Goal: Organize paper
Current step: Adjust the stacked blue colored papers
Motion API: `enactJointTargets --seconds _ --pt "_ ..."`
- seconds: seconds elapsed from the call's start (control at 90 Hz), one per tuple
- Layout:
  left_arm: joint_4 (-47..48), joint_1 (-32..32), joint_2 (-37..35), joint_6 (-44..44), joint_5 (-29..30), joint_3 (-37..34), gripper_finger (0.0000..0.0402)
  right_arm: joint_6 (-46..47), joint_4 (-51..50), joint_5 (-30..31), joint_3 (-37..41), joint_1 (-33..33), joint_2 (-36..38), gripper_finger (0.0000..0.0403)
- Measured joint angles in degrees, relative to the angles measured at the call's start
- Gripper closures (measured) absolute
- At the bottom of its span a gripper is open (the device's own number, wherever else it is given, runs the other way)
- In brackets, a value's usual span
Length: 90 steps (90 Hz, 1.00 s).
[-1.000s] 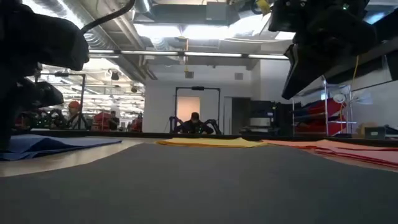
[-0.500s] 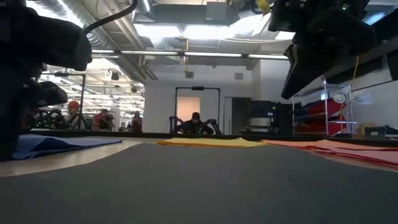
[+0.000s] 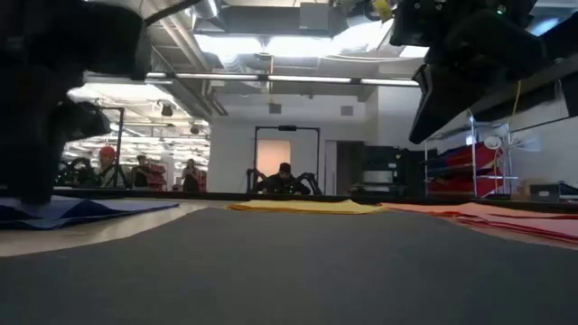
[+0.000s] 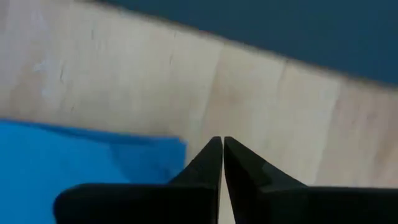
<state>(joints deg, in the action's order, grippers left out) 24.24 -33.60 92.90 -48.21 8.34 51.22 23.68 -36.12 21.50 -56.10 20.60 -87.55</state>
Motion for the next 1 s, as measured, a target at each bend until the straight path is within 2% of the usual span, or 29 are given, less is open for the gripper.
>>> enactJointTargets --seconds 0.267,0.567,0.656,0.744,0.856,0.922,1.0 --pt "-4.4 3.7 -8.6 1.7 3.2 0.0 0.0402 -1.2 -0.1 -0.2 0.0 0.0 1.2 0.0403" --pt "-11.3 11.4 -20.3 9.6 4.9 -0.2 0.0402 -5.9 0.1 -6.0 0.0 0.0 9.2 0.0403" --pt "-3.6 14.2 -22.7 6.8 8.2 -0.1 0.0402 -6.0 0.1 -5.7 0.0 0.0 11.7 0.0403" --pt "12.3 17.6 -23.6 -2.1 12.6 -0.2 0.0402 -5.7 0.1 -3.9 0.0 0.0 13.0 0.0403" --pt "30.3 20.6 -22.9 -12.5 13.6 -0.6 0.0402 -5.7 0.0 -3.0 0.0 0.0 13.1 0.0403" --pt "34.5 21.6 -22.8 -17.1 12.6 -2.8 0.0402 -5.7 0.0 -3.0 0.0 0.0 13.1 0.0403" --pt "32.7 22.5 -22.8 -22.1 10.0 -6.8 0.0402 -5.7 0.0 -2.2 0.0 0.0 13.1 0.0403"
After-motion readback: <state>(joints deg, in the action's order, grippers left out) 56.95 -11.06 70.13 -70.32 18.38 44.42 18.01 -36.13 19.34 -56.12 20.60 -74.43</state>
